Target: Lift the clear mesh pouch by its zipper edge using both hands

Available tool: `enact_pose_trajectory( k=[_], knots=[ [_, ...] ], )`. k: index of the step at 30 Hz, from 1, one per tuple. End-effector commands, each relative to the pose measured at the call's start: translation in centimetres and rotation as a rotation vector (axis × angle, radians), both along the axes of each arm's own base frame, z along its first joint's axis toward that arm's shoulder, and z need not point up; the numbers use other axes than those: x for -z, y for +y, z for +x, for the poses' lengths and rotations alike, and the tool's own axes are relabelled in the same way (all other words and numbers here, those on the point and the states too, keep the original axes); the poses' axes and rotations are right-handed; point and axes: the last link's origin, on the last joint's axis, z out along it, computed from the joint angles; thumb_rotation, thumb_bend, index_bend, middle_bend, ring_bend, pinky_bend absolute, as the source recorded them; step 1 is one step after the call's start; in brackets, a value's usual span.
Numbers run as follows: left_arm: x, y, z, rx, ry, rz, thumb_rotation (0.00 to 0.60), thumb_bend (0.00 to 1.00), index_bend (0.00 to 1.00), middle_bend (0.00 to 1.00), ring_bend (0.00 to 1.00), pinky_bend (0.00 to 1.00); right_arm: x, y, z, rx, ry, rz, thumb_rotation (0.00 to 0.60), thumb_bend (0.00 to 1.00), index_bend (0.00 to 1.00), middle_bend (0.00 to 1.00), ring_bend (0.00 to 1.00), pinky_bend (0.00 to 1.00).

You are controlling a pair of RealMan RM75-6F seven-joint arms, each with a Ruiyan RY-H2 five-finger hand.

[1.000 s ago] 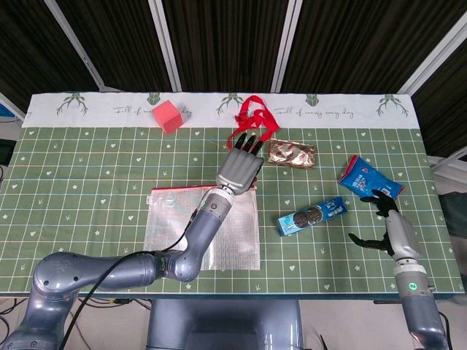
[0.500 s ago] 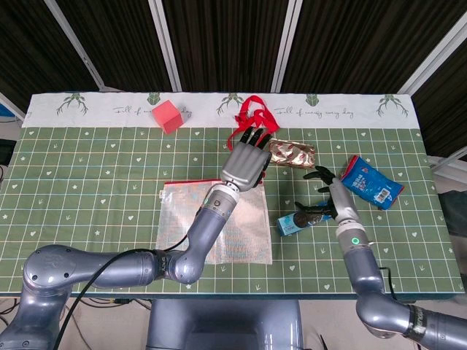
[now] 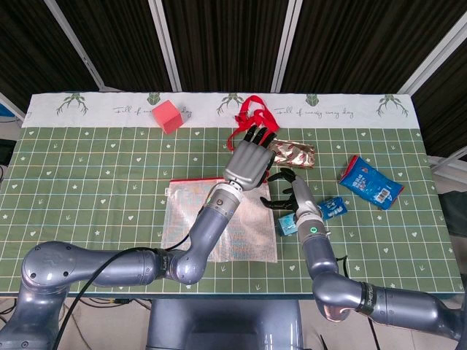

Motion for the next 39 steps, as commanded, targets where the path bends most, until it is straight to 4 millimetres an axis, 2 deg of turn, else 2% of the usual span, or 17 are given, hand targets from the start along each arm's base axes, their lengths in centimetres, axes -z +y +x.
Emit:
enact_pose_trajectory(
  k=[1, 12, 39],
  knots=[
    [-0.07, -0.02, 0.02, 0.002, 0.0, 0.0, 0.6, 0.42, 0.61, 0.12, 0.0, 0.0, 0.31, -0.25, 0.5, 0.005, -0.009, 0.002, 0.6, 0.34, 0.4, 0.13, 0.05, 0.27],
    [-0.34, 0.0, 0.05, 0.001, -0.004, 0.002, 0.6, 0.42, 0.61, 0.12, 0.0, 0.0, 0.69, -0.47, 1.34, 0.016, -0.023, 0.004, 0.6, 0.41, 0.51, 0.16, 0.05, 0.27],
    [-0.58, -0.23, -0.1, 0.0, 0.0, 0.002, 0.6, 0.42, 0.61, 0.12, 0.0, 0.0, 0.21, -0.67, 1.08, 0.054, -0.053, 0.002, 0.6, 0.51, 0.56, 0.19, 0.05, 0.27]
  ],
)
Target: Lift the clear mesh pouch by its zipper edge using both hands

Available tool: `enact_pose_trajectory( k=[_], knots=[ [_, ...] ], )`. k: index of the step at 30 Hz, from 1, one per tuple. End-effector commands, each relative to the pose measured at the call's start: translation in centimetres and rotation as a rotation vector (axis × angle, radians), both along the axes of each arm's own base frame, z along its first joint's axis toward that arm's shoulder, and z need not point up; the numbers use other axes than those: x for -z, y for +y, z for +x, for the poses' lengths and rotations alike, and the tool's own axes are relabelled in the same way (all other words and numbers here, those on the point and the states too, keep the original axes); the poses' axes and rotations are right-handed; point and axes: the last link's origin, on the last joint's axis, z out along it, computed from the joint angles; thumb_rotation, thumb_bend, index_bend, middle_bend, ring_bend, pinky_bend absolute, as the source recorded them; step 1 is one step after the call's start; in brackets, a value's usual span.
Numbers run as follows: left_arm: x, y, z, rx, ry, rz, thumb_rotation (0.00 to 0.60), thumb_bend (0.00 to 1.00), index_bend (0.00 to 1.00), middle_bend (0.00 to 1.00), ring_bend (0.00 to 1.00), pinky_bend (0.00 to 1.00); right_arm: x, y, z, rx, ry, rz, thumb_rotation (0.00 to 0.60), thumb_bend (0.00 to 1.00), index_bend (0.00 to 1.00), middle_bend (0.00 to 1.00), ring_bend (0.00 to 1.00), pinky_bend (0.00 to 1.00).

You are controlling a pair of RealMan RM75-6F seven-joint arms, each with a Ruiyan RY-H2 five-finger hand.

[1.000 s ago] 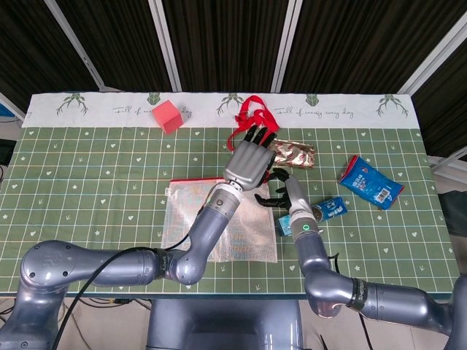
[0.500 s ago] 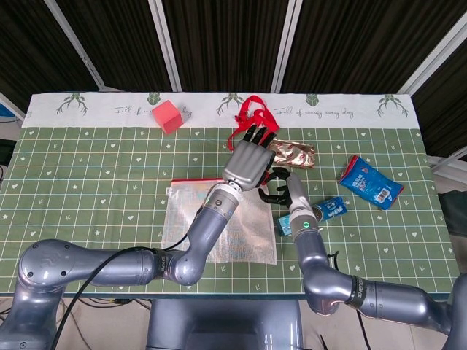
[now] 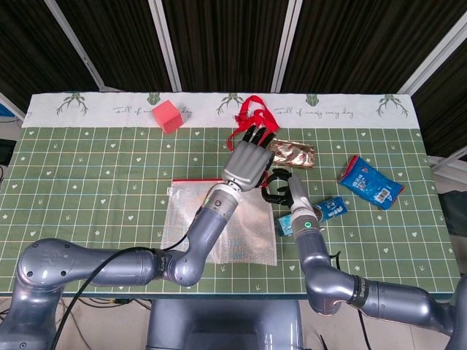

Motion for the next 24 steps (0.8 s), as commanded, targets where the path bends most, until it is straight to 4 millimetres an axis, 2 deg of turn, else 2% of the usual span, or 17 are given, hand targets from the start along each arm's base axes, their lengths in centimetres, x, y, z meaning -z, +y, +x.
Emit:
enact_pose_trajectory(
  k=[1, 10, 24],
  knots=[
    [0.0, 0.0, 0.0, -0.001, -0.001, 0.0, 0.6, 0.42, 0.61, 0.12, 0.0, 0.0, 0.0, 0.0, 0.0, 0.0, 0.0, 0.0, 0.6, 0.51, 0.56, 0.19, 0.05, 0.27],
    [0.0, 0.2, -0.2, -0.005, 0.0, -0.001, 0.6, 0.42, 0.62, 0.12, 0.0, 0.0, -0.1, 0.0, 0.1, 0.0, -0.009, -0.003, 0.6, 0.6, 0.56, 0.19, 0.05, 0.27],
    [-0.6, 0.3, -1.4, -0.029, -0.01, 0.0, 0.6, 0.42, 0.62, 0.12, 0.0, 0.0, -0.9, 0.0, 1.0, -0.014, -0.06, -0.014, 0.6, 0.6, 0.58, 0.21, 0.05, 0.27]
  ],
)
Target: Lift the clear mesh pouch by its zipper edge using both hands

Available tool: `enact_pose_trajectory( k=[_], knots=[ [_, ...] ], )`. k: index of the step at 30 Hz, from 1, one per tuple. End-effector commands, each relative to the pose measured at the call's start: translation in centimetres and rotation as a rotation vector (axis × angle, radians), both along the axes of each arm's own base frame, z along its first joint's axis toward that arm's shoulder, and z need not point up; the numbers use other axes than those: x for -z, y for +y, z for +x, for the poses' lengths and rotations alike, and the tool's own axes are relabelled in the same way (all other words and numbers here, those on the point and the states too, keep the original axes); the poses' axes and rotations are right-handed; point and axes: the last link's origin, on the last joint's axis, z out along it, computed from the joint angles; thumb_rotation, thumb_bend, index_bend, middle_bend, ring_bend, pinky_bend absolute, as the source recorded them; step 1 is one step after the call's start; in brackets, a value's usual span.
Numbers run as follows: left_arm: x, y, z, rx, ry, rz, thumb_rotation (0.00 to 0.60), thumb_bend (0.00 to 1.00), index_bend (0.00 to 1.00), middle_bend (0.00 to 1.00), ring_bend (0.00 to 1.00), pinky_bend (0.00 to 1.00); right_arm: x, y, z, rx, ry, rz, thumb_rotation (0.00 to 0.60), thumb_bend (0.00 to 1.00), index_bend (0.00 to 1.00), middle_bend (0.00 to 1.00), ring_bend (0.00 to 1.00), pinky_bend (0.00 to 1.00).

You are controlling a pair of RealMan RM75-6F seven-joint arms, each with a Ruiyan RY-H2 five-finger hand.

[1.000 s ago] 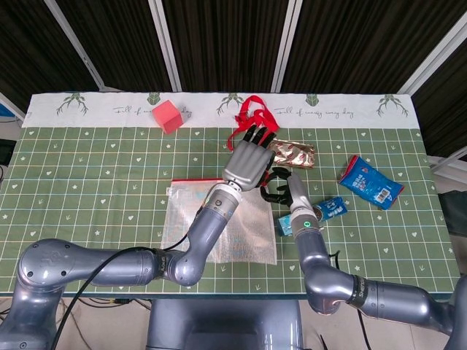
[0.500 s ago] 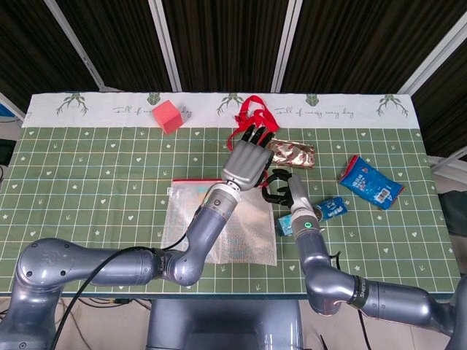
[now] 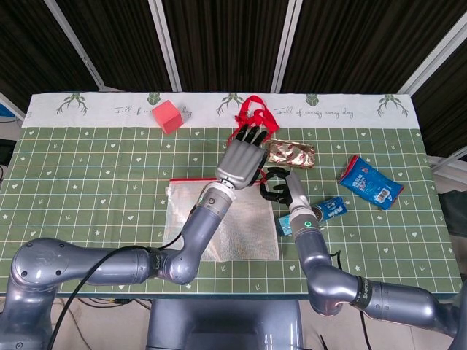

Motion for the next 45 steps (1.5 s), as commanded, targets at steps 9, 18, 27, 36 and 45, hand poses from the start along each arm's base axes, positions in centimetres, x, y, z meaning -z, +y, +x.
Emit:
enact_pose_trajectory(
  k=[9, 18, 27, 36, 45],
  knots=[
    [-0.6, -0.2, -1.5, -0.015, 0.007, -0.005, 0.6, 0.42, 0.62, 0.12, 0.0, 0.0, -0.7, -0.2, 0.0, 0.022, -0.029, -0.021, 0.6, 0.6, 0.58, 0.21, 0.05, 0.27],
    [-1.2, 0.0, -2.6, -0.037, 0.011, -0.008, 0.6, 0.42, 0.62, 0.12, 0.0, 0.0, -1.7, -0.8, 0.1, 0.038, -0.061, -0.07, 0.6, 0.6, 0.6, 0.22, 0.05, 0.27],
    [-1.3, 0.0, -3.3, -0.051, 0.02, -0.011, 0.6, 0.42, 0.62, 0.12, 0.0, 0.0, -2.4, -1.0, 0.3, 0.052, -0.094, -0.103, 0.6, 0.6, 0.6, 0.23, 0.05, 0.27],
    [-1.4, 0.2, -3.8, -0.057, 0.028, -0.007, 0.6, 0.42, 0.62, 0.12, 0.0, 0.0, -3.0, -1.3, 0.3, 0.069, -0.115, -0.127, 0.6, 0.6, 0.61, 0.23, 0.05, 0.27],
    [-2.0, 0.5, -4.5, -0.068, 0.032, 0.007, 0.6, 0.42, 0.62, 0.12, 0.0, 0.0, -3.9, -1.7, 0.0, 0.092, -0.126, -0.157, 0.6, 0.61, 0.61, 0.24, 0.05, 0.27]
  ],
)
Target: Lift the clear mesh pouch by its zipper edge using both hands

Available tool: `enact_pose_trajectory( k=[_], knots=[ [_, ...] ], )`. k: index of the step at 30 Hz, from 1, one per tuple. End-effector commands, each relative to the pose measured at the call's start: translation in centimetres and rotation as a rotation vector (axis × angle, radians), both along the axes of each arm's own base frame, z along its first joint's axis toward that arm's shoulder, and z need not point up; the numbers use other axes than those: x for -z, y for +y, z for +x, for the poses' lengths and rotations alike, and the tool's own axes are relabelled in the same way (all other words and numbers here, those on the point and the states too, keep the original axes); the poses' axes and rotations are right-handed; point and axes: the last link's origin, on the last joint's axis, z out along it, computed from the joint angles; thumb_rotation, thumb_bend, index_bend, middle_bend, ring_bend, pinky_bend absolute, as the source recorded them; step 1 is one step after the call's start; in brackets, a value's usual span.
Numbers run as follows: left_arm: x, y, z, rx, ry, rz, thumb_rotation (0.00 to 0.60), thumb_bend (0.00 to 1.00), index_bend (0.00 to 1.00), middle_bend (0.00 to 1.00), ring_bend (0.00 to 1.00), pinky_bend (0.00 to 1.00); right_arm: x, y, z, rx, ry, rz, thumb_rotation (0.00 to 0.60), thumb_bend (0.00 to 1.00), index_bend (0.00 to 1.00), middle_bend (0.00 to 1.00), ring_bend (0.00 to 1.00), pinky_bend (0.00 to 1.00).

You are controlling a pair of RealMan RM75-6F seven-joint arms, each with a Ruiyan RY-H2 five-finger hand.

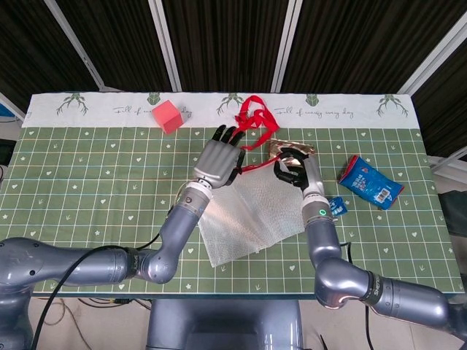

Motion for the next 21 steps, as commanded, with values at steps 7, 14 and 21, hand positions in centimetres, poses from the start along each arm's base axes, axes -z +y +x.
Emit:
enact_pose_trajectory(
  k=[7, 14, 21],
  knots=[
    [-1.0, 0.1, -0.9, -0.01, 0.003, 0.015, 0.6, 0.42, 0.62, 0.12, 0.0, 0.0, -0.9, -0.5, -0.6, 0.022, 0.011, -0.031, 0.6, 0.61, 0.61, 0.24, 0.05, 0.27],
    [-3.1, 0.3, -2.6, -0.03, 0.007, 0.045, 0.6, 0.42, 0.62, 0.12, 0.0, 0.0, -2.2, -1.3, -1.6, 0.044, 0.051, -0.072, 0.6, 0.61, 0.61, 0.24, 0.05, 0.27],
    [-5.8, 0.4, -5.1, -0.057, 0.022, 0.083, 0.6, 0.42, 0.62, 0.12, 0.0, 0.0, -3.4, -1.8, -3.2, 0.075, 0.088, -0.1, 0.6, 0.61, 0.61, 0.24, 0.05, 0.27]
  ],
)
